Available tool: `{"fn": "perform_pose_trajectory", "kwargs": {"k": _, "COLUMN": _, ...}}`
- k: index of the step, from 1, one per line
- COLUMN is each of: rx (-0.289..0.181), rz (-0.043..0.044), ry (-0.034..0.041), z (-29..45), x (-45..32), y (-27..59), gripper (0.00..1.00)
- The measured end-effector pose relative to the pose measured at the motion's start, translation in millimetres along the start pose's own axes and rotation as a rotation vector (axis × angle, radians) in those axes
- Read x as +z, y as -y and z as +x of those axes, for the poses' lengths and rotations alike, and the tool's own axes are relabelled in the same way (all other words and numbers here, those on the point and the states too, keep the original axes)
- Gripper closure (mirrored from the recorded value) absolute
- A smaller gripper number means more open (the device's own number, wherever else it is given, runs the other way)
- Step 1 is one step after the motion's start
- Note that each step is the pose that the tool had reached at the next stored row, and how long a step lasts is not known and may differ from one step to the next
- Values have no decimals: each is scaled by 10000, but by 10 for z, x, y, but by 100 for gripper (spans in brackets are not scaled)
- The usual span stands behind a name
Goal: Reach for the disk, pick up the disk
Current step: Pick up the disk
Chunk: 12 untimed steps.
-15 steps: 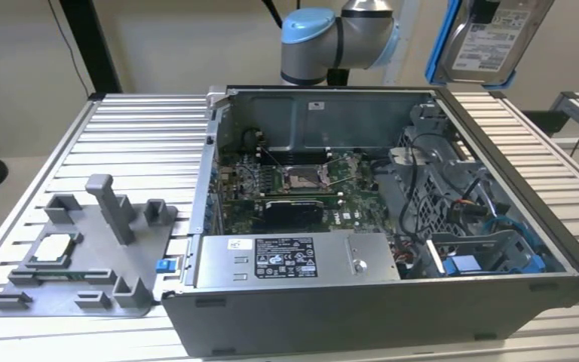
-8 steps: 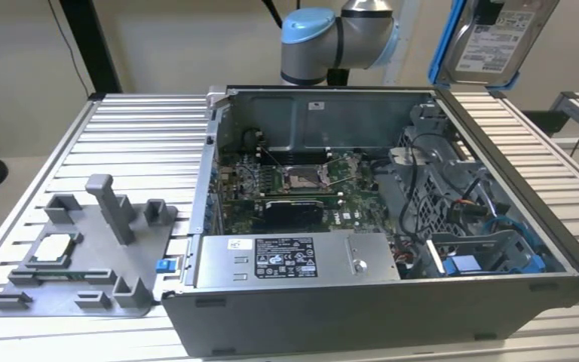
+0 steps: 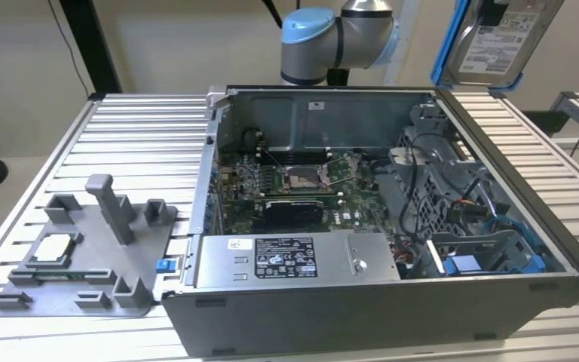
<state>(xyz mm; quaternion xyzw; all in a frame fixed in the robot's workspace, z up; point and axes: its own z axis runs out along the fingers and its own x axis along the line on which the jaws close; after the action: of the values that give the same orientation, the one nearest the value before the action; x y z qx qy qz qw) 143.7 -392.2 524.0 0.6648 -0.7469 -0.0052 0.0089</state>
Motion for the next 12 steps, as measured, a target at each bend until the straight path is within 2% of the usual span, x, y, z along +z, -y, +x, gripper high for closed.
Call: {"fn": "perform_pose_trajectory", "kwargs": {"k": 12, "rx": 0, "rz": 0, "ry": -3, "z": 74, "x": 3, "y": 74, "gripper": 100}}
